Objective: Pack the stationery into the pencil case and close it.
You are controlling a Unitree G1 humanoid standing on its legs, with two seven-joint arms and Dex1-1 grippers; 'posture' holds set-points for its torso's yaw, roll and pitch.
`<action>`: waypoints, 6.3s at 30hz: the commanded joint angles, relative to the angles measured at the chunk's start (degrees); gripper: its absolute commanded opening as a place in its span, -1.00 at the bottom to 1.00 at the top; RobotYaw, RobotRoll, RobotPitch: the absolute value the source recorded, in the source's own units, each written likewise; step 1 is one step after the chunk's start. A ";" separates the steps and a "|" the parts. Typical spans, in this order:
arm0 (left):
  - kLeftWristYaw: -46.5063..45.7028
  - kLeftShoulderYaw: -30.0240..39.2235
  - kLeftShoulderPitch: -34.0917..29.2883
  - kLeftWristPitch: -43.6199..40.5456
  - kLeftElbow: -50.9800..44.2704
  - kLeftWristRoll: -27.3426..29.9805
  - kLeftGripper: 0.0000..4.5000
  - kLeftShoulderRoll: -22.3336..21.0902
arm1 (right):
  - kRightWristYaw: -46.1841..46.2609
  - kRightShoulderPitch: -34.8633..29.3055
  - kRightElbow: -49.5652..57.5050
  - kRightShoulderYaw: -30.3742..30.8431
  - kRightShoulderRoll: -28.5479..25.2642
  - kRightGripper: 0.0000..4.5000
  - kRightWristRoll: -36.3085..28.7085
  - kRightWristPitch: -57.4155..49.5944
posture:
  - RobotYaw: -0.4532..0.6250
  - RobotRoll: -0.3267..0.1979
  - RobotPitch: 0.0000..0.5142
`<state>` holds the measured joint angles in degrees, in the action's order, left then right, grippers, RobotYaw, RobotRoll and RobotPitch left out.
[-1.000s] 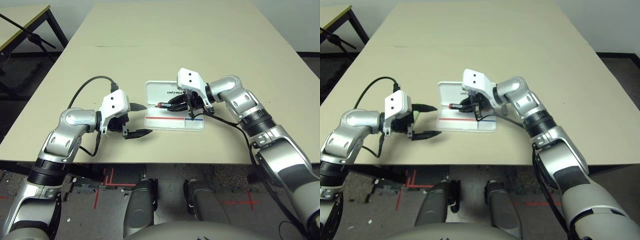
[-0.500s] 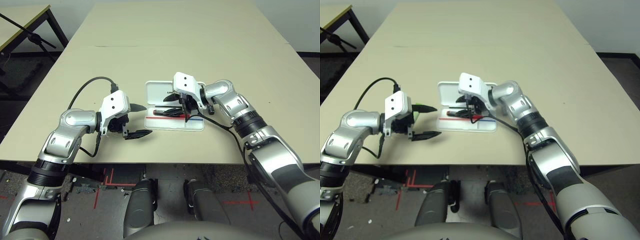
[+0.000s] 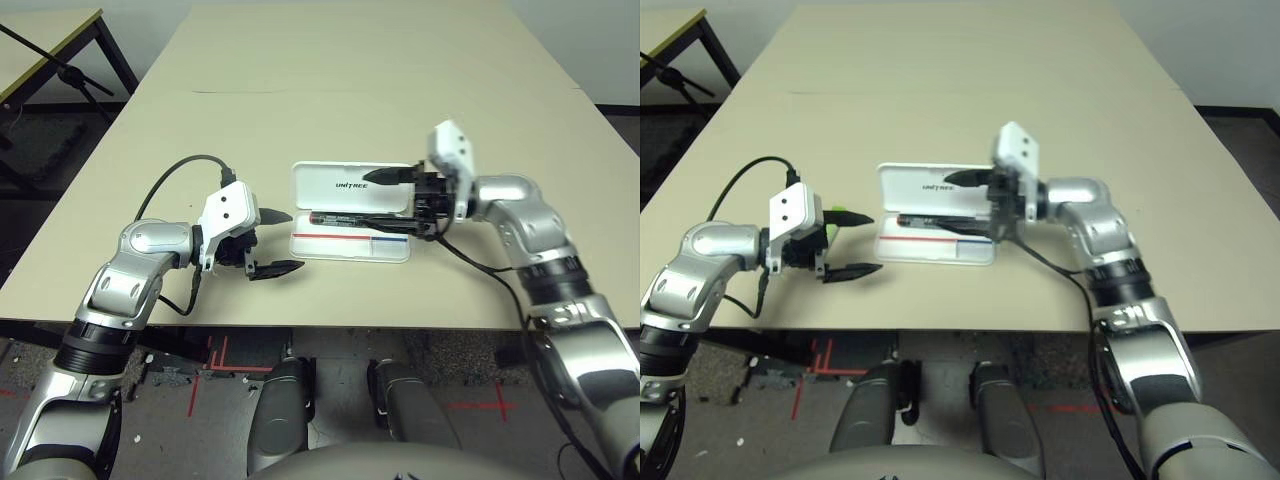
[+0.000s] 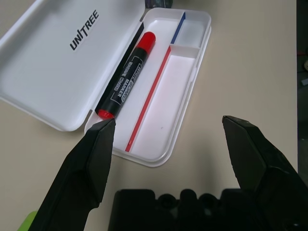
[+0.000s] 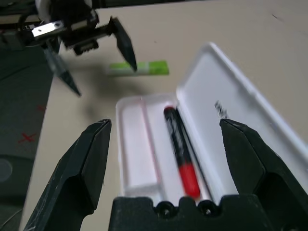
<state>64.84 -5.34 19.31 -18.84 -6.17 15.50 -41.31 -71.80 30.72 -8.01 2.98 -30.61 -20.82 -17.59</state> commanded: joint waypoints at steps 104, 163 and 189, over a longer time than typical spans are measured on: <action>-7.85 -6.30 8.84 -24.41 -1.88 2.46 -0.51 -4.05 | 0.70 -15.72 8.82 -3.88 -7.84 1.00 -5.55 4.54 | -0.23 0.25 -0.55; 3.93 -7.03 14.93 7.30 5.91 -5.28 0.99 6.88 | 3.39 -16.39 9.13 -3.36 -6.48 1.00 -4.89 5.28 | -0.32 0.25 -0.56; -0.66 1.21 2.07 7.12 -2.58 0.26 0.99 1.94 | 37.46 -16.16 13.04 -8.74 -0.17 1.00 -0.04 -12.91 | -0.25 0.25 -0.45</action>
<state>64.69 -3.46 20.66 -10.80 -8.05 15.39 -39.23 -37.16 15.14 4.63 -6.24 -31.37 -22.36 -29.04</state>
